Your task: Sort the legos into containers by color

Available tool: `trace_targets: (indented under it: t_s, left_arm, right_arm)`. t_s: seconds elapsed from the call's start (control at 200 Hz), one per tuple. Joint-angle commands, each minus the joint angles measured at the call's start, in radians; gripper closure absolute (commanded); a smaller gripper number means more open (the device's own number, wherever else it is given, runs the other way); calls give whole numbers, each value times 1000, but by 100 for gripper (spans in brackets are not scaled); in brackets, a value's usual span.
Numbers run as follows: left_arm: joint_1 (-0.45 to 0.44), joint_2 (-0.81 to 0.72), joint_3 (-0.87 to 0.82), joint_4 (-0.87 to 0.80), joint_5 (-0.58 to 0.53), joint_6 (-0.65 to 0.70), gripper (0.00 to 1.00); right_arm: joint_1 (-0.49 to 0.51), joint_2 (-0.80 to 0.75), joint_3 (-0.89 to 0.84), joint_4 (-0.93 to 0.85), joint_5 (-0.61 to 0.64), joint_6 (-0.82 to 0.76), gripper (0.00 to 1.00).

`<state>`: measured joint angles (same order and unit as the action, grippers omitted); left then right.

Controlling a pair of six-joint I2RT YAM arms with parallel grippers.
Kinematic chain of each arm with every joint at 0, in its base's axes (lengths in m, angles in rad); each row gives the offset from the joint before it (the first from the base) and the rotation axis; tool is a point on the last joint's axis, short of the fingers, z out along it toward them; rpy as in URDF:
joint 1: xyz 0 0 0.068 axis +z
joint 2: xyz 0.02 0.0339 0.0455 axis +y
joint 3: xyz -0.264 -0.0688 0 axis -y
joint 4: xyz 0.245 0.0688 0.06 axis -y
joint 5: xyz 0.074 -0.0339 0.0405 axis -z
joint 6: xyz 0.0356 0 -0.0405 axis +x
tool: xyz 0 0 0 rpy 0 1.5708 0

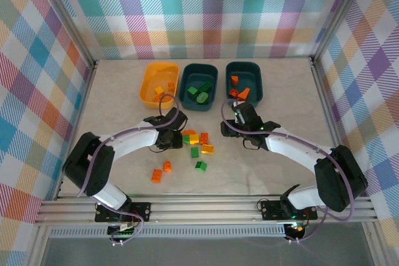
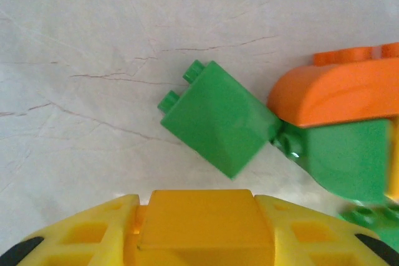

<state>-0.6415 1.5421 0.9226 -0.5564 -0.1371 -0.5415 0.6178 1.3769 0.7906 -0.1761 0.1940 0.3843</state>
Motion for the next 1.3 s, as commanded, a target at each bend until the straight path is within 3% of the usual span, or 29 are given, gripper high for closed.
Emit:
trace_targets:
  t_s: [0.0, 0.155, 0.3, 0.51, 0.655, 0.835, 1.16, 1.295]
  left_arm:
    - [-15, -114, 35, -65, -22, 3, 70]
    - [-14, -197, 105, -115, -41, 17, 71]
    - [13, -175, 209, -155, -50, 49, 71]
    - [172, -83, 338, -133, 52, 72, 71]
    - [315, 34, 426, -112, 134, 51, 70]
    - [422, 185, 536, -97, 179, 39, 66]
    - [469, 495, 786, -86, 213, 57, 60]
    - [477, 591, 888, -103, 234, 52, 53]
  right_arm:
    - [-9, -24, -9, 17, -7, -3, 33]
    - [-13, -29, -21, 25, -17, -5, 33]
    - [-19, -29, -36, 46, -35, 2, 33]
    - [-26, -13, -43, 67, -60, 16, 33]
    - [-32, -16, -49, 80, -76, 26, 33]
    - [-33, -21, -43, 76, -80, 31, 33]
    - [-25, 33, 63, 19, -193, 44, 33]
    - [-2, 27, 88, 0, -185, 44, 32]
